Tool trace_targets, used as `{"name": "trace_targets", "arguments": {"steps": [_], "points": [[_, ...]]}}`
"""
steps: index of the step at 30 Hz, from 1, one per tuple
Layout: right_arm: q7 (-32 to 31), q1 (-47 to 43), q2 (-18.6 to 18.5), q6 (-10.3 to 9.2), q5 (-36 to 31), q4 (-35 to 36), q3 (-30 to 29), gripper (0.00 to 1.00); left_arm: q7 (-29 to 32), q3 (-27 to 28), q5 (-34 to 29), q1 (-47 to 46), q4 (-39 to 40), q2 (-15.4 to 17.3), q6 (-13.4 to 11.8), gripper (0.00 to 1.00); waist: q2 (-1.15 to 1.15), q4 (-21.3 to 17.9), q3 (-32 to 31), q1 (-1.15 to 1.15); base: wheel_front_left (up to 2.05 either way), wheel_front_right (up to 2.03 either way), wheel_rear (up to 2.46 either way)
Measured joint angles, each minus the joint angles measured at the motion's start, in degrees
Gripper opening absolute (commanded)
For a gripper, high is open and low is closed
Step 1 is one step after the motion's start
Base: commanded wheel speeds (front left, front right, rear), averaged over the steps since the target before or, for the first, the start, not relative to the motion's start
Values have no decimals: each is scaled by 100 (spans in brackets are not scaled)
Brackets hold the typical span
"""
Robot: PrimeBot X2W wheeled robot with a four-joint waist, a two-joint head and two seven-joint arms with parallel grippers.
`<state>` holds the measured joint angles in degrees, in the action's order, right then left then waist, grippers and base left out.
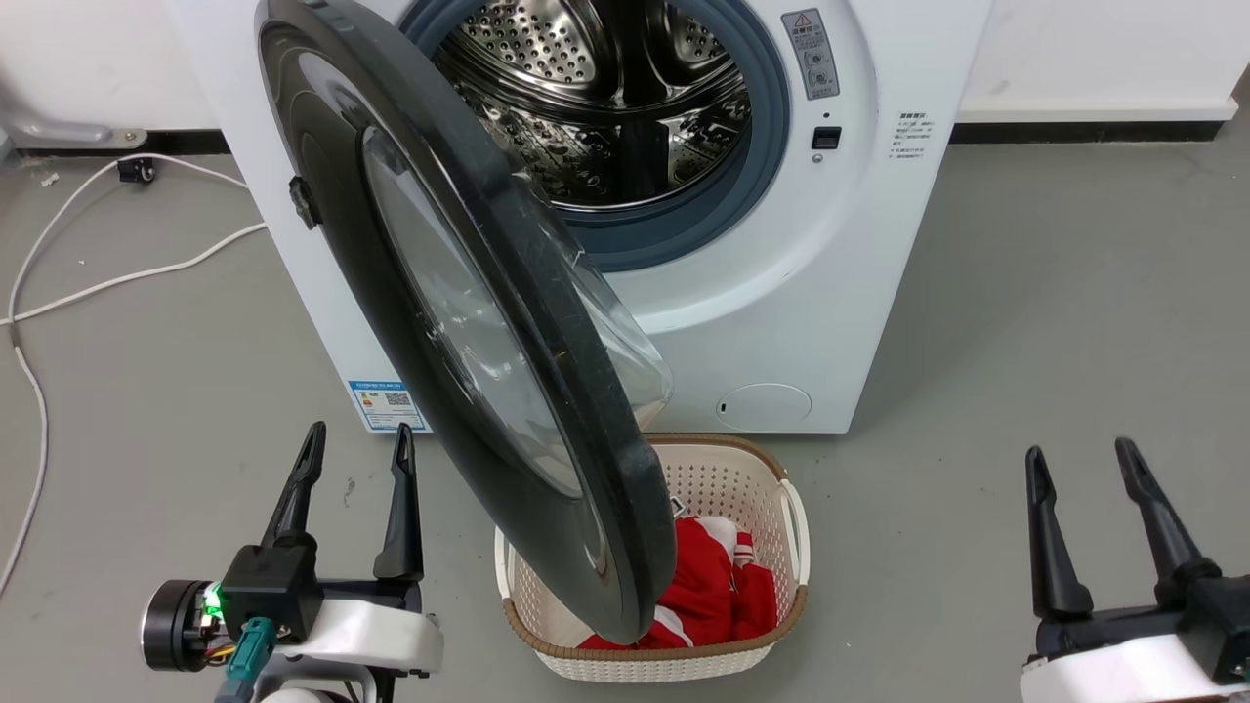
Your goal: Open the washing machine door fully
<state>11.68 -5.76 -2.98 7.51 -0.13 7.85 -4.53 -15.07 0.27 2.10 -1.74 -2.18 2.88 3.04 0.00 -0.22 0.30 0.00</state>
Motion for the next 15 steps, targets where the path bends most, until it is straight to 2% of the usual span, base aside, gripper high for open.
{"name": "trace_targets", "arguments": {"steps": [15], "points": [[199,71,1,0,247,-490,0,100,0,0,-29,0,3,0,5,100,0,-81,65,0,0,0,0]]}}
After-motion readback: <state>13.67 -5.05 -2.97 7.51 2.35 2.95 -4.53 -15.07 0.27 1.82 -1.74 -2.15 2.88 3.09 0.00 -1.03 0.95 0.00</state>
